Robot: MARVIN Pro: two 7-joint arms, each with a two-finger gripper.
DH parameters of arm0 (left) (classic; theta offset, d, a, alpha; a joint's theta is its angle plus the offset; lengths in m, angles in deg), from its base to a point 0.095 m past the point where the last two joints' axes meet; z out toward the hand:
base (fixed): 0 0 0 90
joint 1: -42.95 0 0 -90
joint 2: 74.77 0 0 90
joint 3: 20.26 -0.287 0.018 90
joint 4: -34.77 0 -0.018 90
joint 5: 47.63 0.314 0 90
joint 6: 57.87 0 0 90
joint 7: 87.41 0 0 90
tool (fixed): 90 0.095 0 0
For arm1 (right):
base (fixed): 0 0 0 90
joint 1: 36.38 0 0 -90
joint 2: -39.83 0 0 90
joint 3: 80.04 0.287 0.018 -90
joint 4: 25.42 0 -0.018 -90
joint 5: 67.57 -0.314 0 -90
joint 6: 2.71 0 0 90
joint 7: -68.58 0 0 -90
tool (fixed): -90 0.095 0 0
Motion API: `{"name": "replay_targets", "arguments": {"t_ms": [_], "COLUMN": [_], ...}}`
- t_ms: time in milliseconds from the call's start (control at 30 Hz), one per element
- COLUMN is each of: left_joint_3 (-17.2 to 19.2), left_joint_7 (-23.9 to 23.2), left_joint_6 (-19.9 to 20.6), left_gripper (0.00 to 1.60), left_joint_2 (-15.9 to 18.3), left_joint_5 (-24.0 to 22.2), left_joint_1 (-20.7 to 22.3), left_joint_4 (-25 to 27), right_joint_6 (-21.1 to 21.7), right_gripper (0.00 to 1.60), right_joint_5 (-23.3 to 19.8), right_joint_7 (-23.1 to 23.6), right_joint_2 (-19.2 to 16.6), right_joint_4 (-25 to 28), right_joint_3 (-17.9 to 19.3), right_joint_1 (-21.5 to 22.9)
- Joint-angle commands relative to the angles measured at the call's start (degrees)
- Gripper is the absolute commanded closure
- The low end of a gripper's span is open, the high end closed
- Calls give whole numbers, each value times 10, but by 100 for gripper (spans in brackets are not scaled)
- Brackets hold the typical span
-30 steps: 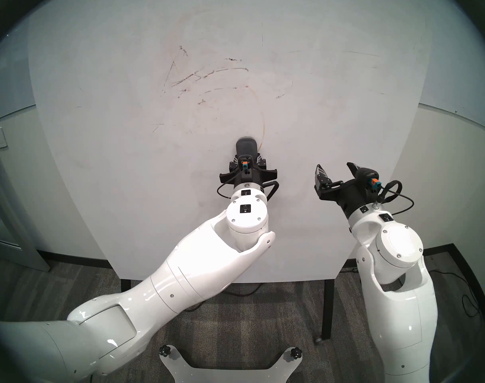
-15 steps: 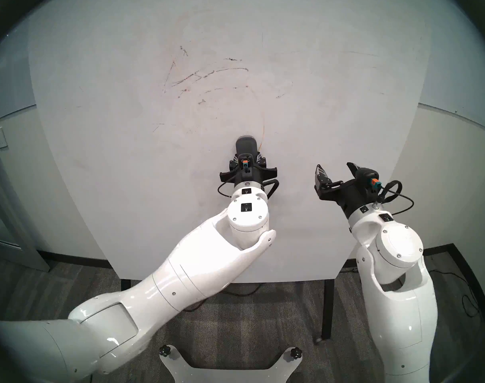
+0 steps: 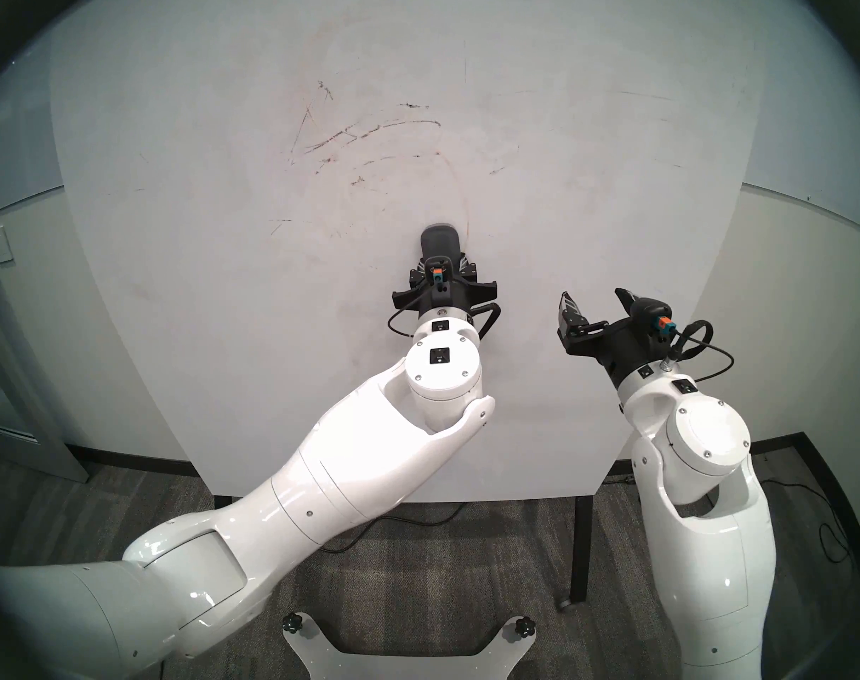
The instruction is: Erase all marks on the whiteboard with the eraser
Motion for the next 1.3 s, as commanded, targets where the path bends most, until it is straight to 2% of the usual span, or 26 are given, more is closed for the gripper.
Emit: {"name": "replay_targets", "arguments": {"t_ms": [0, 1267], "left_joint_3": [14, 27], "left_joint_7": [-8, -16], "left_joint_6": [-7, -3], "left_gripper": [160, 160], "left_joint_2": [-18, -44], "left_joint_5": [11, 5], "left_joint_1": [58, 114], "left_joint_4": [21, -1], "right_joint_6": [-4, -4], "right_gripper": [0, 0], "right_joint_5": [0, 0], "right_joint_7": [1, 1], "right_joint_2": [-1, -1], "right_joint_4": [12, 12], "right_joint_3": [-1, -1], "right_joint_1": [5, 5]}}
